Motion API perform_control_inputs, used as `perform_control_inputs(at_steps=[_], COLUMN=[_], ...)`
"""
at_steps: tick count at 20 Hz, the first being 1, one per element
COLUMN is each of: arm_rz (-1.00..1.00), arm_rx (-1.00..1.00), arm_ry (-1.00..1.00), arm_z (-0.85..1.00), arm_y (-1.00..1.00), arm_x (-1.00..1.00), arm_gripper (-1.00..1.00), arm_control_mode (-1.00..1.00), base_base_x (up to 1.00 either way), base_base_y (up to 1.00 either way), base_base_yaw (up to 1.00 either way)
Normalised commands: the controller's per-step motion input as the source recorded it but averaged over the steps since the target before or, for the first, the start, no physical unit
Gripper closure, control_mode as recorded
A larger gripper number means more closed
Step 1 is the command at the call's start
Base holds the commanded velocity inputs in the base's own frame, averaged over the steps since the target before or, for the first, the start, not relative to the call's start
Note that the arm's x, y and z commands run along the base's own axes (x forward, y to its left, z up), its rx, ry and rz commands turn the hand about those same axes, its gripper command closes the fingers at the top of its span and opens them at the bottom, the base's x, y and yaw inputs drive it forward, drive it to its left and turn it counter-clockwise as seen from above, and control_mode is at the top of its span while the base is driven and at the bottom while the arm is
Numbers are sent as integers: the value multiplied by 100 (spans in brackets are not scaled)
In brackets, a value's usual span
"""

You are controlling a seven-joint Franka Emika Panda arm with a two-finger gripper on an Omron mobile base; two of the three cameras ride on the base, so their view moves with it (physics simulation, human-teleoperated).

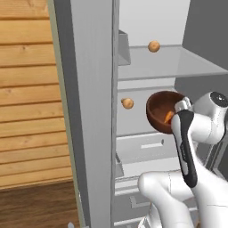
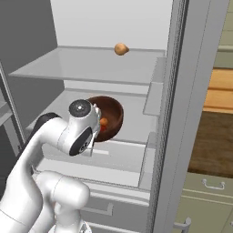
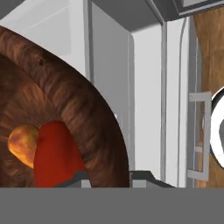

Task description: Pick the chicken drumstick and bell pepper from their plates and place them in the bowl. Then put the bowl in the fridge.

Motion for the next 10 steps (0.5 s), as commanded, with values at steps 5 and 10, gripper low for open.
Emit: perform_control_inputs(at_steps=[5,10], arm_rz=[0,-7], arm_rx=[15,1], arm_ry=[0,-5], arm_z=[-15,-7], arm_y=[-34,-12], arm_x=[60,66], arm_gripper=[100,100], arm_control_mode=[-100,-100], base_base_x=[0,0], base_base_y=[0,0], base_base_yaw=[0,0])
